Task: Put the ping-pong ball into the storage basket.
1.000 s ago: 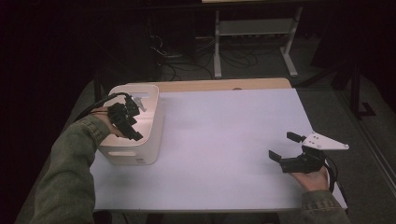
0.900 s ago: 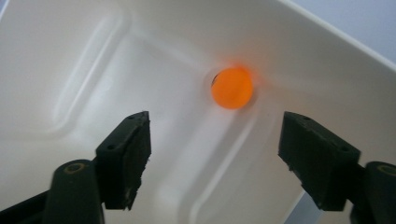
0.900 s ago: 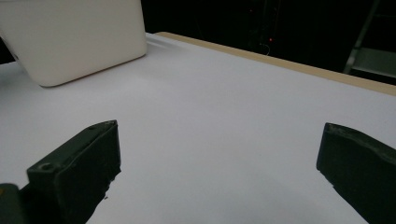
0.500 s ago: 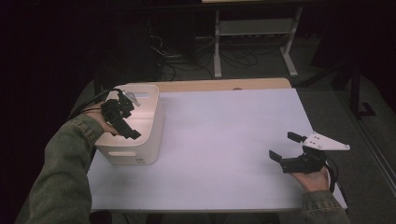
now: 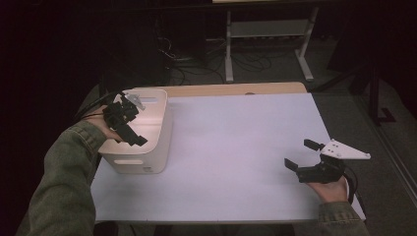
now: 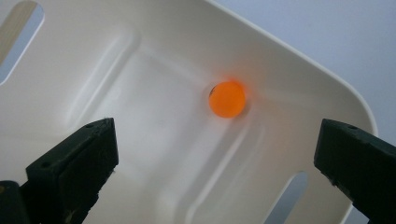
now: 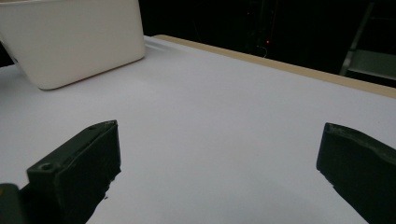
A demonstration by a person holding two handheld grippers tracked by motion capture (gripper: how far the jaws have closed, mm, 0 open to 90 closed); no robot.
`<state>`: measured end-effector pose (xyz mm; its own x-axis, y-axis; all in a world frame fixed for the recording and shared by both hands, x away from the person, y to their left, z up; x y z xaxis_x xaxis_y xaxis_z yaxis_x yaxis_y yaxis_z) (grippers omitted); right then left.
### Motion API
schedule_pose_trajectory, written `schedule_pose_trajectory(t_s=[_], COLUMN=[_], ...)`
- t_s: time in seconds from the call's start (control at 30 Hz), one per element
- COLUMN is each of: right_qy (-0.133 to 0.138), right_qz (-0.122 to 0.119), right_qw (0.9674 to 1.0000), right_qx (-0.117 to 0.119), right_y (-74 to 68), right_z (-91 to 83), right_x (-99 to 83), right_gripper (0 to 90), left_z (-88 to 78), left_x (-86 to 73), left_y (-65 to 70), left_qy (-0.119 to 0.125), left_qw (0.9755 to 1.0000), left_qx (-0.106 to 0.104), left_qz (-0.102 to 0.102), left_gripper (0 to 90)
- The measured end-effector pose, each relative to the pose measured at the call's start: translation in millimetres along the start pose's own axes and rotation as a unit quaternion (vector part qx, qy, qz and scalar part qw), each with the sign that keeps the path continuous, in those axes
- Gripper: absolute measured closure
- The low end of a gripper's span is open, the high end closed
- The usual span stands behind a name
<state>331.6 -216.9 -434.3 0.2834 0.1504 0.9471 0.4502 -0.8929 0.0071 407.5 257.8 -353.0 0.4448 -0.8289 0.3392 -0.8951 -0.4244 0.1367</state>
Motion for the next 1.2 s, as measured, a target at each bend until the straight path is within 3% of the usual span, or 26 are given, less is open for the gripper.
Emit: schedule_pose_trajectory(t_s=[0.23,0.57,0.93,1.2], right_qy=[-0.001,-0.001,-0.001,-0.002], right_qz=[0.001,0.001,0.001,0.002], right_qw=[1.0000,1.0000,1.0000,1.0000], right_qx=[-0.001,-0.003,-0.003,-0.002], right_y=[0.8,2.2,1.9,1.7], right_z=[-0.4,-1.1,-1.1,-1.1], right_x=[-0.4,-0.7,-0.6,-1.0], right_gripper=[0.0,0.0,0.0,0.0], left_z=[-3.0,-6.8,-9.2,-13.0], left_x=[1.3,5.7,3.7,1.7], left_y=[6.4,11.6,13.0,16.5], left_qy=[0.016,0.058,0.103,0.138], left_qw=[0.9999,0.9983,0.9946,0.9904], left_qx=[0.001,-0.002,-0.001,-0.002], left_qz=[0.005,0.011,0.003,0.003], left_gripper=[0.0,0.0,0.0,0.0])
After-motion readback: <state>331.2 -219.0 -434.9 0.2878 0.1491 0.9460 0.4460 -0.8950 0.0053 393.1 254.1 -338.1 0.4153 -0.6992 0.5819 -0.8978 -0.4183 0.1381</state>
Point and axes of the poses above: each handheld gripper's, and its own axes: z roughly forward along the jaws, x roughly out of its top, y roughly to its right, the point moved 8 cm from there along z, roughly forward along the jaws, and after that the axes turned 14 degrees about -x, right-handed, at the moved point
